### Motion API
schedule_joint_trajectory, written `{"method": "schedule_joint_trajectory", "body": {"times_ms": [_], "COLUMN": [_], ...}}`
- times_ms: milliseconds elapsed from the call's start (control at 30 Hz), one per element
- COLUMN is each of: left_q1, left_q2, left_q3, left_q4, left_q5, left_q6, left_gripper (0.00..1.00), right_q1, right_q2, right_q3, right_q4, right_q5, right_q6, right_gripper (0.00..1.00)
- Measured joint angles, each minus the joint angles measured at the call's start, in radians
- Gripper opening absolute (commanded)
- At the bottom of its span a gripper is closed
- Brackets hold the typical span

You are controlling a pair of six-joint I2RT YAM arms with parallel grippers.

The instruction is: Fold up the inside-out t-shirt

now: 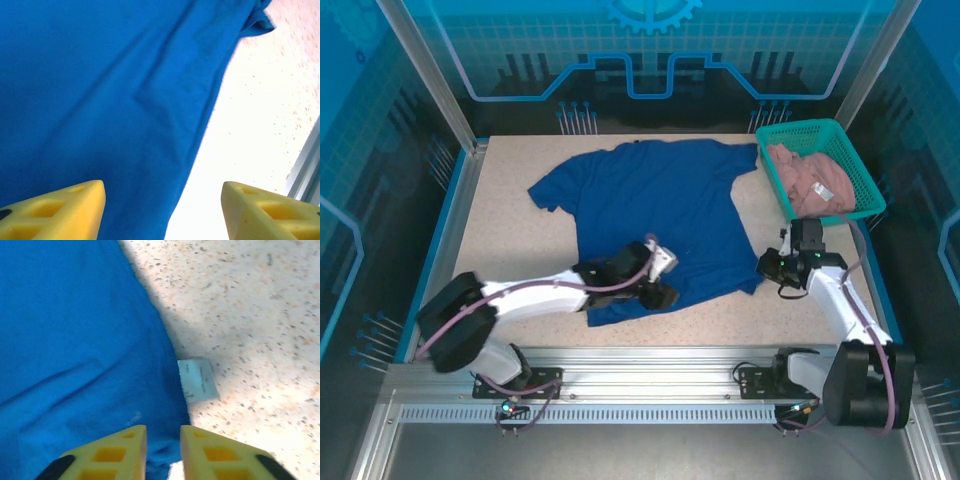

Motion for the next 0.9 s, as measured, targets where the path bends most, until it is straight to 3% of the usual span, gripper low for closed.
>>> {"method": "schedule_joint_trajectory", "body": {"times_ms": [133,267,400,700,767,900], "left_q1": [-0.021,-0.021,-0.021,-0.020,-0.017,0.008], "left_q2": [0.178,0.259,0.295,0.341,0.341,0.323], "left_q3": [0.126,0.178,0.200,0.238,0.238,0.225], "left_q4": [-0.037,-0.070,-0.098,-0.120,-0.118,-0.095], "left_q5": [0.054,0.062,0.063,0.062,0.064,0.101], "left_q6": [0.079,0.126,0.160,0.190,0.179,0.146], "left_gripper": [0.61,0.54,0.42,0.05,0.00,0.00], "right_q1": [-0.006,-0.005,-0.005,0.010,0.025,0.100], "right_q2": [-0.101,-0.165,-0.175,-0.160,-0.161,-0.190], "right_q3": [-0.034,-0.037,-0.037,-0.039,-0.039,-0.039], "right_q4": [0.001,0.001,0.002,0.003,0.003,0.013], "right_q5": [0.000,-0.011,-0.024,-0.053,-0.061,-0.063], "right_q6": [0.005,0.000,0.000,0.000,-0.004,-0.026], "right_gripper": [0.46,0.48,0.49,0.52,0.53,0.58]}}
